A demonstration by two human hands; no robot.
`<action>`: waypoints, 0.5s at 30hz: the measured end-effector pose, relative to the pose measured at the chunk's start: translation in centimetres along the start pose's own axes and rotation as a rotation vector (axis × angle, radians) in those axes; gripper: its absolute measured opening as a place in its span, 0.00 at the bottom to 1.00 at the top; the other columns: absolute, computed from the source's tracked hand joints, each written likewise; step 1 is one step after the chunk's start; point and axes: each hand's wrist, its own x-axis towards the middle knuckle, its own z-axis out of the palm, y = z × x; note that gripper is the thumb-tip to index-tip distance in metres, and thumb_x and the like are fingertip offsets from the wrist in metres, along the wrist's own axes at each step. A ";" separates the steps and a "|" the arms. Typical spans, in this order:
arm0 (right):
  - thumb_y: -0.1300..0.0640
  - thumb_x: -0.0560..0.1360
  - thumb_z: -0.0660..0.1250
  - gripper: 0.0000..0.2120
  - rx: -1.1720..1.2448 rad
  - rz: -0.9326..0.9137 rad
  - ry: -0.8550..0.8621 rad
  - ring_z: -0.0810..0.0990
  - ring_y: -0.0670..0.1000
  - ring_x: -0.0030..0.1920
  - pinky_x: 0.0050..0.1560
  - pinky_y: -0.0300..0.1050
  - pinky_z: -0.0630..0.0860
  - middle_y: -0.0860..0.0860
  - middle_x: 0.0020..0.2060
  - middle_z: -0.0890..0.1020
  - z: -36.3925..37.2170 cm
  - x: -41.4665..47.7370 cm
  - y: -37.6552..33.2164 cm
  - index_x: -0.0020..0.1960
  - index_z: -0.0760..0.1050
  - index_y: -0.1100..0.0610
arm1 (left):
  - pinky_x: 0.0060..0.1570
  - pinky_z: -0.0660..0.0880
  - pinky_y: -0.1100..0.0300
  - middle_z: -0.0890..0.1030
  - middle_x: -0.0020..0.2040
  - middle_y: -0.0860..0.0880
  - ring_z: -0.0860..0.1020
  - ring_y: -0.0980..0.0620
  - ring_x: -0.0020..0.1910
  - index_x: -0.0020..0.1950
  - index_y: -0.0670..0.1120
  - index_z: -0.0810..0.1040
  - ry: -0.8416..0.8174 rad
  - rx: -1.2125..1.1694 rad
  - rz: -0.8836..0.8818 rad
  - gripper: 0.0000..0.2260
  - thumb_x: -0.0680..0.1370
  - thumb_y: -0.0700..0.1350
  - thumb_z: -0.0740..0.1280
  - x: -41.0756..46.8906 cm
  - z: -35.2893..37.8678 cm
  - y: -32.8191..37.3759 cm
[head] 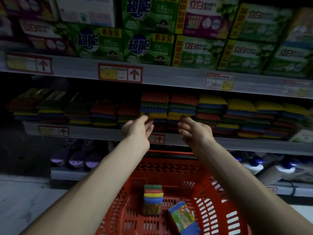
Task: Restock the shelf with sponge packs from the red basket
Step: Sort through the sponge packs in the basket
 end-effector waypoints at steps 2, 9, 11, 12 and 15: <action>0.56 0.80 0.71 0.19 0.007 0.000 0.005 0.77 0.41 0.22 0.32 0.41 0.70 0.50 0.35 0.85 0.0 0.2 0.0 0.65 0.77 0.67 | 0.43 0.84 0.58 0.83 0.56 0.38 0.86 0.47 0.45 0.70 0.36 0.73 0.016 -0.014 0.027 0.19 0.79 0.32 0.69 0.0 0.1 0.0; 0.56 0.80 0.72 0.23 0.019 -0.008 0.022 0.83 0.43 0.30 0.33 0.42 0.73 0.51 0.41 0.86 0.5 0.6 0.0 0.69 0.74 0.66 | 0.37 0.83 0.61 0.82 0.54 0.38 0.84 0.48 0.44 0.71 0.34 0.73 0.064 0.014 0.084 0.22 0.77 0.32 0.72 0.7 0.4 -0.4; 0.56 0.80 0.71 0.22 0.031 -0.001 0.038 0.84 0.45 0.32 0.31 0.41 0.73 0.50 0.39 0.86 0.6 0.8 0.1 0.69 0.73 0.66 | 0.32 0.81 0.64 0.82 0.53 0.39 0.83 0.50 0.41 0.69 0.34 0.74 0.083 0.032 0.099 0.22 0.77 0.32 0.73 1.1 0.5 -0.5; 0.57 0.81 0.70 0.21 0.036 0.003 0.045 0.84 0.45 0.32 0.30 0.41 0.72 0.50 0.38 0.86 0.6 0.9 0.1 0.69 0.73 0.66 | 0.30 0.80 0.65 0.81 0.52 0.39 0.83 0.50 0.40 0.69 0.34 0.74 0.092 0.041 0.108 0.22 0.77 0.33 0.73 1.3 0.5 -0.6; 0.57 0.82 0.68 0.19 0.041 0.003 0.066 0.78 0.42 0.22 0.31 0.42 0.70 0.53 0.41 0.85 0.7 0.9 0.1 0.69 0.73 0.66 | 0.28 0.79 0.65 0.81 0.55 0.39 0.83 0.51 0.38 0.71 0.35 0.73 0.112 0.066 0.134 0.23 0.77 0.33 0.73 1.6 0.6 -0.9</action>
